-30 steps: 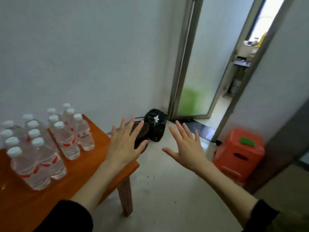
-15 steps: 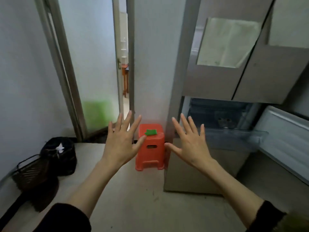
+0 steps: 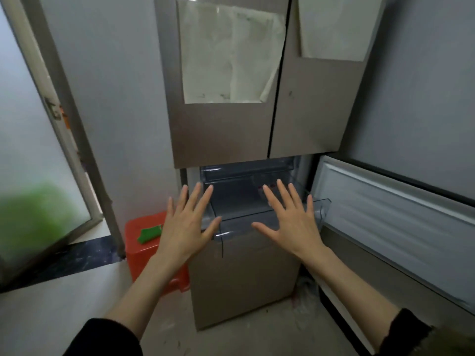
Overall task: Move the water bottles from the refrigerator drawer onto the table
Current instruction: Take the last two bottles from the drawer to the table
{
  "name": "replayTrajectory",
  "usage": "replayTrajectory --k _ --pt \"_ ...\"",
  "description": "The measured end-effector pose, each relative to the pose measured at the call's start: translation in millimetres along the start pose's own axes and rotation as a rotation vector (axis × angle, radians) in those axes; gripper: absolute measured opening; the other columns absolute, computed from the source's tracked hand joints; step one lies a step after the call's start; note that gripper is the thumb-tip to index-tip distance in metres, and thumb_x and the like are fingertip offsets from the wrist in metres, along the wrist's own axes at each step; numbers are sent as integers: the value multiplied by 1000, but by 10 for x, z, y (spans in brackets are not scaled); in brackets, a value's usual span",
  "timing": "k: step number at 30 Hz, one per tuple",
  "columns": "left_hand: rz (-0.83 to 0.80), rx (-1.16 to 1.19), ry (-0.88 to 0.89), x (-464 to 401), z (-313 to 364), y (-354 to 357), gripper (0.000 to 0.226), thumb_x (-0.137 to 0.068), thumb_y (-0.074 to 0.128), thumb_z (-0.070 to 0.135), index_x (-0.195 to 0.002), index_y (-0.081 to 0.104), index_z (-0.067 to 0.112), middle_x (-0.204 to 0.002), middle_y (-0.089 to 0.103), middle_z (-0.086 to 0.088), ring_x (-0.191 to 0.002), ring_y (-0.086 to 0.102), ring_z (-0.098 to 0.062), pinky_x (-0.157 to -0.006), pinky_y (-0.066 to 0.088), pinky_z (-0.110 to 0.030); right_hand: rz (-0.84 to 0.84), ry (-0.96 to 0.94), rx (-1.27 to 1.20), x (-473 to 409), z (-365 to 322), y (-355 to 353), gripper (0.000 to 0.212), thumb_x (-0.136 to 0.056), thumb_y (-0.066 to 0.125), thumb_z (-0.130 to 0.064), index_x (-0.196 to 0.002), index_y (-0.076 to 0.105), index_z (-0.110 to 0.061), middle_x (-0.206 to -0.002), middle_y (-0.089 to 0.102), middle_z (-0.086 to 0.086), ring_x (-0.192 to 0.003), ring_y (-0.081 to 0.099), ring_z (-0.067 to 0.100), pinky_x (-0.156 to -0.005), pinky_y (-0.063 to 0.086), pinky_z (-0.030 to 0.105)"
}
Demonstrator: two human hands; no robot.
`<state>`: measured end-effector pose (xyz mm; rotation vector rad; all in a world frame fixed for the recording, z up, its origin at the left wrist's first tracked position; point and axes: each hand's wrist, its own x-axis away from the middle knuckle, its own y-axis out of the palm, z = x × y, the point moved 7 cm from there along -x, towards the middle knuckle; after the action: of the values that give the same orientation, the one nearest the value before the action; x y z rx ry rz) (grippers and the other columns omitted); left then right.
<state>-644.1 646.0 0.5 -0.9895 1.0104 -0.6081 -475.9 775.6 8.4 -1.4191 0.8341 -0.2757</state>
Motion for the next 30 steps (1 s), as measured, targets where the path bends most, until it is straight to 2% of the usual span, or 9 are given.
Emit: replayTrajectory --k 3,6,13,18,23,27,30 --pt "-60 33 75 -407 283 329 67 -88 23 63 -138 -18 42 -151 -15 9 -140 -19 -16 -117 -7 -44 -38 68 6 -188 434 157 85 -78 26 -78 -144 -11 -41 -158 -10 -2 -144 -13 20 -112 -8 55" --pt "-113 37 125 -715 505 699 67 -90 27 60 -139 -16 41 -154 -14 9 -140 -20 -15 -114 -11 -41 -55 104 -5 -383 777 348 83 -79 27 -76 -145 -8 -41 -159 -5 -2 -145 -10 20 -112 -7 55" --pt "-212 34 110 -1435 847 1575 67 -91 25 60 -143 -10 38 -154 -13 9 -140 -19 -15 -116 -7 -44 -133 126 -50 -1016 1583 926 80 -83 29 -72 -148 -2 -37 -159 -1 -2 -146 -6 19 -113 -6 53" --pt "-326 84 -29 -1951 977 2243 66 -92 30 56 -147 0 34 -158 -3 5 -145 -8 -18 -117 -2 -44 -231 82 -124 -1540 2102 1379 78 -86 35 -66 -149 4 -31 -159 4 0 -146 -3 21 -114 -2 51" --pt "-438 169 -175 -2272 1119 2815 65 -93 40 48 -148 11 29 -158 8 0 -145 5 -21 -116 9 -44 -340 91 -411 -1913 2453 1754 66 -95 43 -44 -149 15 -18 -157 13 5 -145 9 20 -117 12 35" --pt "-494 326 -288 -2458 1152 3220 62 -92 52 34 -145 27 14 -151 29 -12 -138 28 -26 -112 26 -36 -469 120 -502 -2183 2610 2078 53 -96 46 -29 -143 31 -9 -148 34 10 -136 32 24 -111 30 37" --pt "-548 447 -437 -2583 1115 3517 57 -91 55 24 -140 33 7 -143 40 -17 -131 39 -31 -105 30 -30 -578 222 -548 -2383 2696 2405 37 -95 47 -21 -126 48 0 -131 51 18 -119 49 31 -99 42 36"
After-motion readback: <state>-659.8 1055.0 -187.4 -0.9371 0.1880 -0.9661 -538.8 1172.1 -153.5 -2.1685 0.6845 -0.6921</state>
